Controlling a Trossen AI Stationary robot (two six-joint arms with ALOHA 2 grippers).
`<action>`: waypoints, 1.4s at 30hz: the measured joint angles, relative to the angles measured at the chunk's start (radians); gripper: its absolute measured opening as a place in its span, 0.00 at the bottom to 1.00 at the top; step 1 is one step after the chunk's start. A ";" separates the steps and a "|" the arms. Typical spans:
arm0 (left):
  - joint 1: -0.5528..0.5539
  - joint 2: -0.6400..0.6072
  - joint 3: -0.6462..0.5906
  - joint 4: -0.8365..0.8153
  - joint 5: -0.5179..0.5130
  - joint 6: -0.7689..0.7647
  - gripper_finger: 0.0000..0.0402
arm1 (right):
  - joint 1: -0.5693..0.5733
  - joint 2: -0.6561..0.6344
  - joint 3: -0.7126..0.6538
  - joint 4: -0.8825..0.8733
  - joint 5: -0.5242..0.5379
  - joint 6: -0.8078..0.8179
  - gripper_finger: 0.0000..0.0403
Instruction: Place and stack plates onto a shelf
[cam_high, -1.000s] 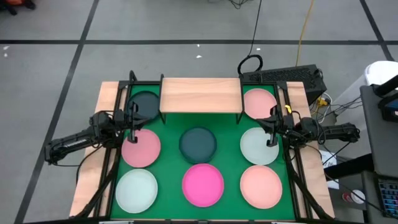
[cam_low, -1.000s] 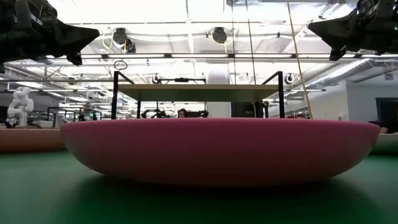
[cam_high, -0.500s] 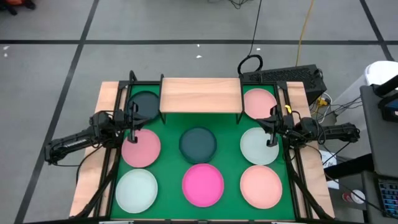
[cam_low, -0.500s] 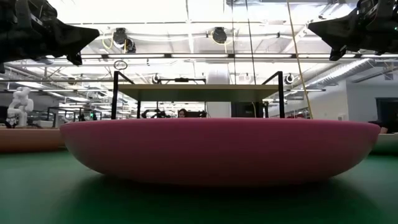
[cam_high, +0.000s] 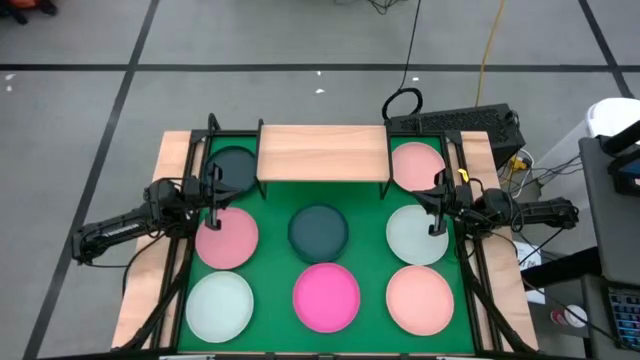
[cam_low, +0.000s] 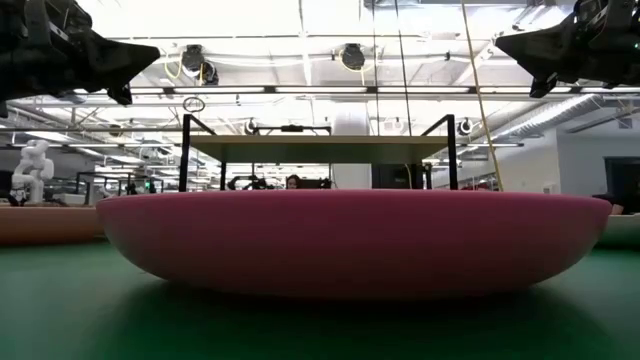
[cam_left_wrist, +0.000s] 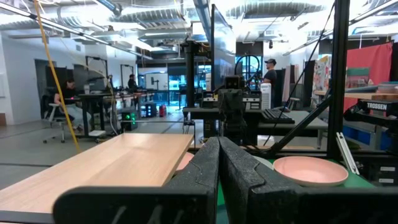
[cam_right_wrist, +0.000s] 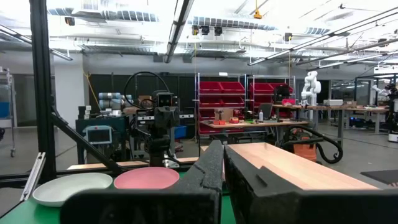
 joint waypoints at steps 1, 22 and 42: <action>0.000 0.000 0.000 0.000 0.000 0.000 0.04 | 0.000 0.000 0.000 0.000 0.000 0.000 0.00; 0.000 0.000 0.000 0.000 0.000 0.000 0.04 | 0.001 0.000 0.003 0.057 -0.028 0.138 0.00; 0.000 0.000 0.000 0.000 0.000 0.000 0.04 | 0.001 0.254 0.293 -0.255 0.180 -0.178 0.00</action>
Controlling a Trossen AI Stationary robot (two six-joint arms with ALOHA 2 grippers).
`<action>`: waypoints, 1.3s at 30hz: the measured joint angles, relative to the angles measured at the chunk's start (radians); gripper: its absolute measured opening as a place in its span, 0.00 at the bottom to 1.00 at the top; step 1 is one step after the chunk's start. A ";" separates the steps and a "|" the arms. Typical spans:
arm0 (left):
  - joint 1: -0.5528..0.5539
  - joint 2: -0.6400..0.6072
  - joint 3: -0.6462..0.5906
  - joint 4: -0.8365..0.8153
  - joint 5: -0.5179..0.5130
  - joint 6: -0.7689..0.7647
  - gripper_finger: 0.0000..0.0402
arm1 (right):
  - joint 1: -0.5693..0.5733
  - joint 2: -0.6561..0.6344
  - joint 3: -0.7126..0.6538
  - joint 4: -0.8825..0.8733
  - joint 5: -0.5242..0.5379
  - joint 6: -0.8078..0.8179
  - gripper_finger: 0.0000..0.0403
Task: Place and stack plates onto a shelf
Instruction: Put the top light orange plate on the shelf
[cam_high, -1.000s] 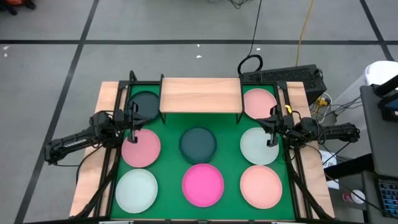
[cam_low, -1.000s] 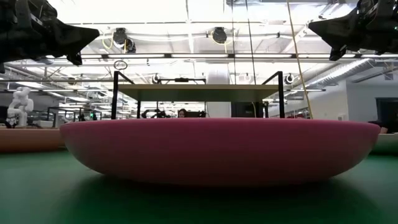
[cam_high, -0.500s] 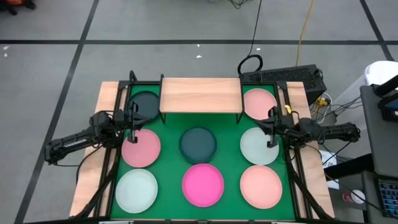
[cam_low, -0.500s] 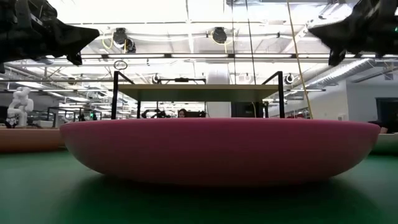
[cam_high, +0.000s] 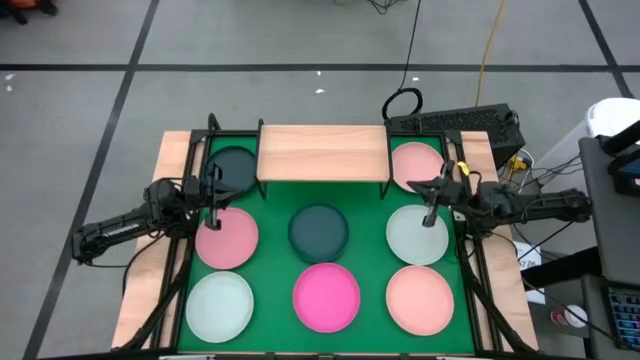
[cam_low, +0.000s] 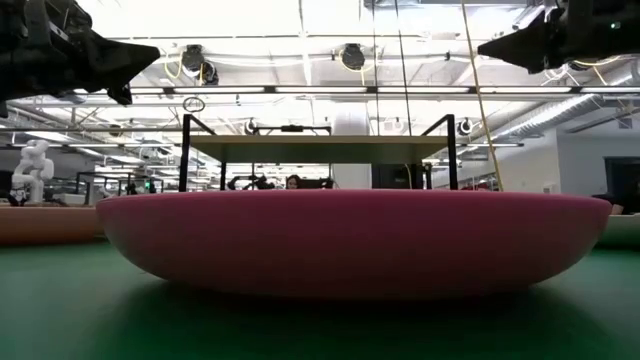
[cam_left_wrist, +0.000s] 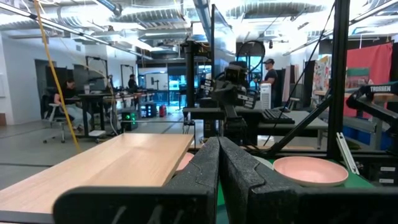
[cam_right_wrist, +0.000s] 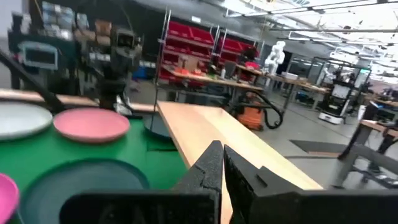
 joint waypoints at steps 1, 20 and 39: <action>0.000 0.000 0.000 0.000 0.000 0.000 0.04 | 0.000 0.009 0.015 -0.014 0.019 -0.004 0.00; 0.000 0.000 0.000 0.000 0.000 0.000 0.04 | -0.002 0.360 0.337 -0.574 0.317 0.331 0.00; 0.000 0.000 0.000 0.000 0.000 0.000 0.04 | -0.002 0.552 0.258 -0.757 0.289 0.552 0.23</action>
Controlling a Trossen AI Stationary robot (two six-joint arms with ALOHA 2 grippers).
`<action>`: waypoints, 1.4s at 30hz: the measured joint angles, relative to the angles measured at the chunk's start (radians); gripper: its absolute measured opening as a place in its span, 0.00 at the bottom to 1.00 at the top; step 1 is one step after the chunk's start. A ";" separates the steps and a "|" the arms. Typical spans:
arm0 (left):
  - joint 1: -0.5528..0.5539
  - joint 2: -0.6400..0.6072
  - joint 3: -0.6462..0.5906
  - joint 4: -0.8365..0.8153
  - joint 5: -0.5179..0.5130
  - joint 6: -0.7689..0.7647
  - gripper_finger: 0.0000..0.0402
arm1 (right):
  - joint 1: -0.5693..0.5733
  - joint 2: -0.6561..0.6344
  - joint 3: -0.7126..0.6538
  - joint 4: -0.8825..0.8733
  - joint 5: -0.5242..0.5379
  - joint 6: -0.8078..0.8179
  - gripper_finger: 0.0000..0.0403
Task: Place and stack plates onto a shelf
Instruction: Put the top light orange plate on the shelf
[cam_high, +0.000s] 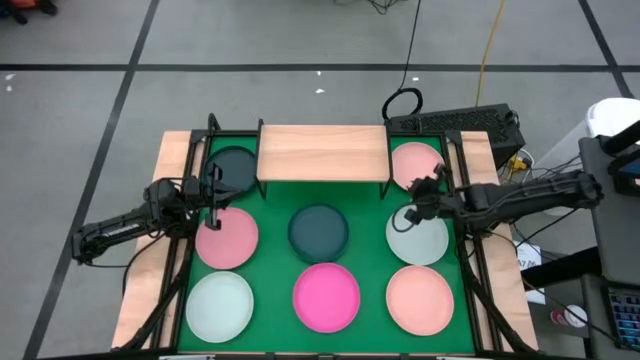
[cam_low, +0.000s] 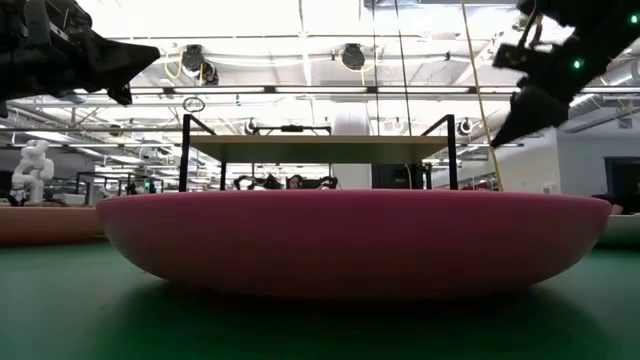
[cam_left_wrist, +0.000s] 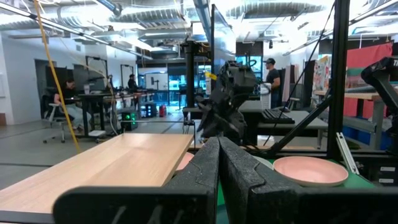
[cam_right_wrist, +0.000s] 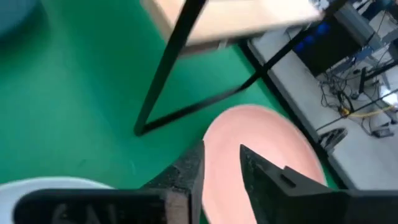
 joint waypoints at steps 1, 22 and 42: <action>0.000 0.000 0.000 0.000 0.000 0.000 0.04 | 0.000 0.003 -0.015 0.015 -0.001 0.004 0.25; 0.000 0.000 0.000 0.000 0.000 0.000 0.04 | -0.045 0.025 -0.180 0.161 -0.053 0.228 0.25; 0.000 0.000 0.000 0.000 0.000 0.000 0.04 | -0.275 0.201 -0.181 0.203 -0.233 0.148 0.25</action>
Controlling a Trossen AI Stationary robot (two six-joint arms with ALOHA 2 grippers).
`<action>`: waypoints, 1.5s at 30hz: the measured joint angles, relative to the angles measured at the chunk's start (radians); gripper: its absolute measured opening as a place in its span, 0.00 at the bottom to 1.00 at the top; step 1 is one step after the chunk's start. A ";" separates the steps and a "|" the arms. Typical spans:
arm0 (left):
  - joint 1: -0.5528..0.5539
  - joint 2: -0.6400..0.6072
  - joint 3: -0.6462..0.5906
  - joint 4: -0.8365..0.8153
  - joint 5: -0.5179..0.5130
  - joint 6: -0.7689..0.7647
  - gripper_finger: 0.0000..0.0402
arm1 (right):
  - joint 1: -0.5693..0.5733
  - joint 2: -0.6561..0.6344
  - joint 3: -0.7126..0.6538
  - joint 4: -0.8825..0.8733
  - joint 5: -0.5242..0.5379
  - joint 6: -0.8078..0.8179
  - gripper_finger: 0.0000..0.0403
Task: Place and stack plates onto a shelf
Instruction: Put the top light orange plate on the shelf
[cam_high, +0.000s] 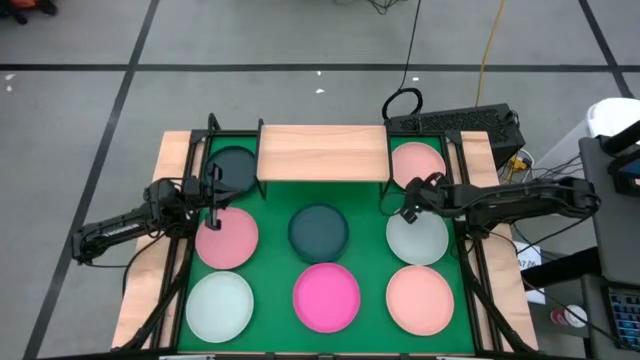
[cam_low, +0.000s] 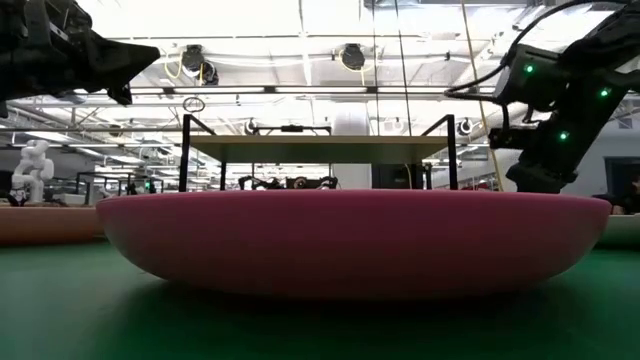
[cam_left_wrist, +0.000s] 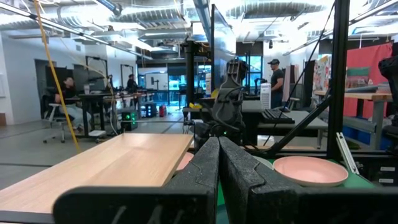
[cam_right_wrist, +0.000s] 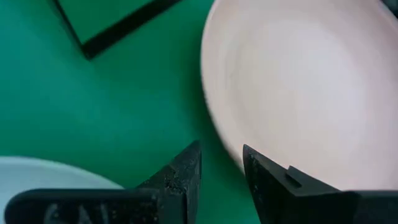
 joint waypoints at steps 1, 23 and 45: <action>0.000 0.000 0.000 0.000 0.000 0.000 0.04 | -0.004 0.005 0.000 0.000 0.001 -0.004 0.25; 0.000 0.000 0.000 0.000 0.000 0.000 0.04 | -0.083 0.052 0.000 0.064 0.003 -0.075 0.01; 0.000 0.000 0.000 0.000 0.000 0.000 0.04 | -0.078 -0.239 0.193 0.199 0.179 -0.301 0.00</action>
